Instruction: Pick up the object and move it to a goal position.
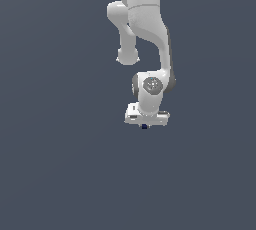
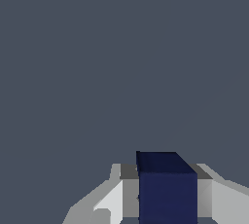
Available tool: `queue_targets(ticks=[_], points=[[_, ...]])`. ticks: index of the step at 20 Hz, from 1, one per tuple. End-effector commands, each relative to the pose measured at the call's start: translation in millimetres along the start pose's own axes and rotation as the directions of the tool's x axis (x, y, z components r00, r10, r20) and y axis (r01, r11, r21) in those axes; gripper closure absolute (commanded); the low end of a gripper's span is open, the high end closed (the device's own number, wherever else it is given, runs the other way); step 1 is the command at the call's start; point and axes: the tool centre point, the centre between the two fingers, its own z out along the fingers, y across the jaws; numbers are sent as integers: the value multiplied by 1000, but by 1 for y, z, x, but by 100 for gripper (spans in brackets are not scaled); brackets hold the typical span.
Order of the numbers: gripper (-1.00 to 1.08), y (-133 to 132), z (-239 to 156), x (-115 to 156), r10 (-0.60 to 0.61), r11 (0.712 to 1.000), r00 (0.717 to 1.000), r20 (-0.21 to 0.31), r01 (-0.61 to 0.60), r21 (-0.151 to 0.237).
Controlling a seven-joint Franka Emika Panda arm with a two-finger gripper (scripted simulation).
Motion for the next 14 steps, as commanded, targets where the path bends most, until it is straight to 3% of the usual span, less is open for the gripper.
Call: queue_targets(ticks=[1,14], points=[[108,-6,0,-7,-1,1000,1000,0,1,0],[108,-76,-2,-81,-1,1000,1000,0,1,0]])
